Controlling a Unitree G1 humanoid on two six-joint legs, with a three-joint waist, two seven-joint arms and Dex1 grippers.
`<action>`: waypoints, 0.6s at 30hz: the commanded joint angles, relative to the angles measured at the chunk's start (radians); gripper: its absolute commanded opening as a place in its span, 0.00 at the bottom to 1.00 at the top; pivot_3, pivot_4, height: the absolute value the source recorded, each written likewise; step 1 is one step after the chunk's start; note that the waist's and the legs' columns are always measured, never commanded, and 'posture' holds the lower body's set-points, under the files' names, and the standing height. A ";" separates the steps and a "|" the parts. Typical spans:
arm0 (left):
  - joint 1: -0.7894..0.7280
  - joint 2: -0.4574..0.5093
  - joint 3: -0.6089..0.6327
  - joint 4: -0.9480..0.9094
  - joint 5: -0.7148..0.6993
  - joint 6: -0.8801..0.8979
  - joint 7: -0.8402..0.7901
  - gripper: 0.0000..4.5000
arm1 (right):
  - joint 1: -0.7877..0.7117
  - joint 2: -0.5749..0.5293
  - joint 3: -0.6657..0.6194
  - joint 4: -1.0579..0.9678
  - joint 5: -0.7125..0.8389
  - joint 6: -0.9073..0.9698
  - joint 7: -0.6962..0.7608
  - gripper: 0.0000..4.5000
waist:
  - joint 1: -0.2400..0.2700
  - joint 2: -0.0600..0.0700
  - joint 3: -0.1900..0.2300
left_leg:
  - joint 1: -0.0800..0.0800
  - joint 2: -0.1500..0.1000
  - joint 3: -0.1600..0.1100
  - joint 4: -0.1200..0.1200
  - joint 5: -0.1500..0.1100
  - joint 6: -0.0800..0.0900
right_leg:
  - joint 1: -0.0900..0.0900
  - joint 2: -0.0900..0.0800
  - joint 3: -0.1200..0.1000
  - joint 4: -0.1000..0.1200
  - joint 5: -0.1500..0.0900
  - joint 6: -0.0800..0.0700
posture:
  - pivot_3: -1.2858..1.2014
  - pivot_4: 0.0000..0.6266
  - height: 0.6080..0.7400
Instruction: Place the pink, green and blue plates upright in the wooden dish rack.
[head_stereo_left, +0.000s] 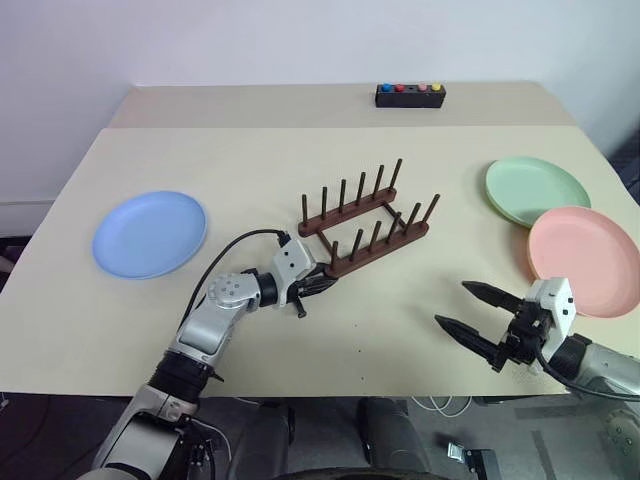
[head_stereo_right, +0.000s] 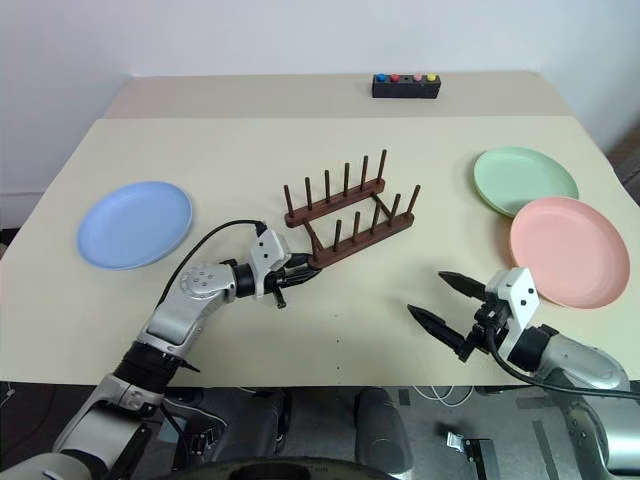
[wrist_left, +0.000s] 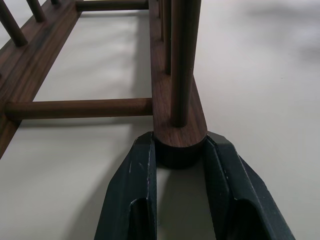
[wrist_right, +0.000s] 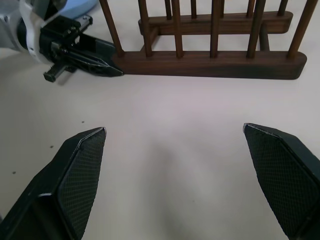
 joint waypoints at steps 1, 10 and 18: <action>0.003 -0.008 -0.018 0.036 0.005 -0.005 -0.037 0.15 | -0.006 -0.001 0.003 -0.031 -0.018 -0.021 -0.010 1.00 | 0.000 0.000 0.000 | 0.000 0.000 0.000 0.000 0.000 0.000 | 0.000 0.000 0.000 0.000 0.000 0.000 | 0.52 0.24 1.00; -0.114 -0.050 -0.066 0.177 0.018 -0.119 -0.200 0.15 | 0.034 -0.001 0.002 -0.052 -0.036 -0.026 -0.013 1.00 | 0.005 0.000 0.000 | -0.001 0.000 0.000 0.000 0.000 0.000 | 0.000 0.000 0.000 0.000 0.000 0.000 | 0.52 0.24 1.00; -0.233 -0.104 -0.080 0.338 0.040 -0.203 -0.297 0.15 | 0.091 0.014 -0.006 -0.084 -0.043 -0.043 -0.036 1.00 | 0.001 0.000 0.000 | -0.001 0.000 0.000 0.000 0.000 0.000 | -0.001 0.000 0.000 -0.001 0.000 0.000 | 0.52 0.24 1.00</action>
